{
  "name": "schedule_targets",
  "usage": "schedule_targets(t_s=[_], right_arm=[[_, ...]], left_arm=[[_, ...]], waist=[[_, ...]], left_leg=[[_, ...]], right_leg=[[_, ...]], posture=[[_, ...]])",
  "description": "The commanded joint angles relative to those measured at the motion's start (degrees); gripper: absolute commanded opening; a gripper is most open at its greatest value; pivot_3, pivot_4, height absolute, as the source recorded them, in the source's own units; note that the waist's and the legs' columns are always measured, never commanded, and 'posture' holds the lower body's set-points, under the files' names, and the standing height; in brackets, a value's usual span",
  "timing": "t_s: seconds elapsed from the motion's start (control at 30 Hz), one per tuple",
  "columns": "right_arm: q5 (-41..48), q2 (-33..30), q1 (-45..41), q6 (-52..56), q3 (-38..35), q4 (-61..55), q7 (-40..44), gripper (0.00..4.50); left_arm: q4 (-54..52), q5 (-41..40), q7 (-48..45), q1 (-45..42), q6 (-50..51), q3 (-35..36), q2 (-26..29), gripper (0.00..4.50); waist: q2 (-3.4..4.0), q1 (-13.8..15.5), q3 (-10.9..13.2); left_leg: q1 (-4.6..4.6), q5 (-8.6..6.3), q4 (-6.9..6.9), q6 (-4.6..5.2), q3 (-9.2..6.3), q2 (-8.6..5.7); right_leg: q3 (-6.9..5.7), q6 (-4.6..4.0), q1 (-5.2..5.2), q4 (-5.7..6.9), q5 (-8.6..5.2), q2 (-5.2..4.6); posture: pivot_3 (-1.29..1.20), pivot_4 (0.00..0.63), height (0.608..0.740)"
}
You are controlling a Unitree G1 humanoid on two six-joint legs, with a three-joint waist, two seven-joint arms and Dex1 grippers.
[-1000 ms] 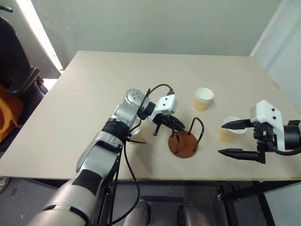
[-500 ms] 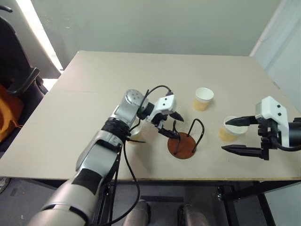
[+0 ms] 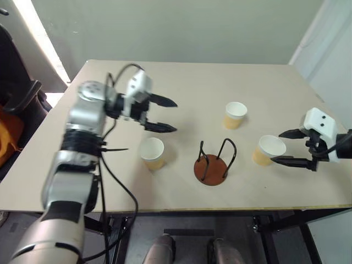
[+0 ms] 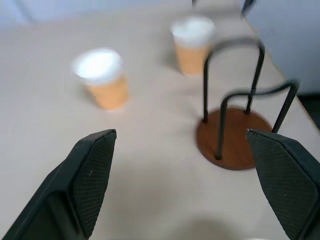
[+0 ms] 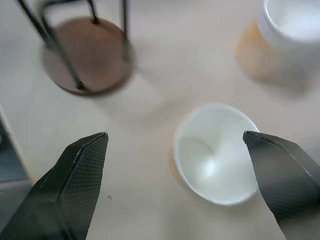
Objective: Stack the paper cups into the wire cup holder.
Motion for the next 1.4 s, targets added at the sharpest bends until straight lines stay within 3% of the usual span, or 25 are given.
schedule_targets(t_s=[0.03,0.27,0.63,0.73,0.87,1.07,1.1,1.27,1.4], right_arm=[[-2.1,0.4,-2.4,-2.4,1.6,2.6,1.7,4.5],[-5.4,2.8,-6.4,-5.2,6.6,7.8,5.3,4.5],[-13.2,8.6,-9.7,-9.0,12.7,13.3,4.9,4.5],[-16.1,10.8,-10.7,-10.5,14.0,15.0,3.4,3.86],[-18.8,12.9,-12.6,-12.5,14.5,16.4,1.9,2.39],[-18.5,7.2,-15.9,-12.6,14.7,7.0,11.4,0.23],[-18.4,5.9,-17.6,-13.2,14.4,5.5,13.4,0.05],[-8.2,6.7,-32.6,-10.5,10.9,1.9,22.7,0.05],[1.6,15.7,-47.7,-3.0,11.2,2.0,24.2,0.05]], left_arm=[[-15.9,-6.1,1.1,5.0,8.1,3.8,4.5,4.45],[-33.6,-12.1,8.3,14.7,18.7,8.8,11.9,4.45],[-36.8,-14.5,13.6,16.0,21.7,8.8,14.5,4.45],[-36.8,-14.4,14.2,16.2,21.6,8.9,15.2,4.5],[-37.2,-15.1,15.0,16.5,21.7,8.9,15.7,4.5],[-37.0,-14.3,16.1,17.1,20.7,8.6,16.8,4.5],[-36.9,-14.2,16.1,17.3,20.5,8.6,17.0,4.5],[-36.6,-14.1,16.1,18.2,19.7,8.8,17.7,4.5],[-36.4,-14.1,16.6,18.8,19.1,8.7,17.8,4.5]], waist=[[0.0,0.0,0.0],[0.0,-0.1,0.0],[0.01,-0.7,0.0],[0.03,-1.0,0.0],[0.05,-1.0,0.0],[0.11,-1.0,0.1],[0.11,-1.0,0.1],[0.11,-1.4,0.1],[0.12,-1.7,0.1]], left_leg=[[-0.01,0.04,0.01,-0.06,0.04,0.0],[0.06,0.04,0.04,-0.08,0.06,0.05],[0.65,0.06,-0.31,0.01,0.05,0.15],[0.74,0.14,-0.39,0.0,0.05,0.16],[0.79,0.13,-0.46,-0.01,0.04,0.19],[0.72,-0.03,-0.53,-0.11,0.04,0.18],[0.69,-0.08,-0.53,-0.15,0.04,0.17],[0.52,-0.06,-0.64,-0.24,0.04,0.19],[0.53,0.01,-0.79,-0.32,0.03,0.23]], right_leg=[[0.0,0.01,0.0,-0.01,-0.02,-0.01],[-0.01,-0.22,0.01,0.03,-0.11,-0.02],[-0.04,-1.16,0.23,0.03,0.07,-0.02],[-0.02,-1.25,0.27,0.03,0.13,-0.01],[-0.02,-1.3,0.28,0.03,0.11,0.0],[-0.05,-1.44,0.21,0.02,0.03,-0.01],[-0.05,-1.47,0.16,0.02,0.01,0.0],[-0.02,-1.58,-0.12,0.02,-0.06,0.08],[0.0,-1.8,-0.26,0.08,-0.19,0.18]], posture=[[0.0,0.15,0.74],[0.0,0.15,0.74],[0.0,0.15,0.74],[0.0,0.15,0.74],[0.0,0.15,0.74],[0.0,0.15,0.74],[0.0,0.15,0.74],[0.0,0.15,0.74],[0.0,0.15,0.74]])
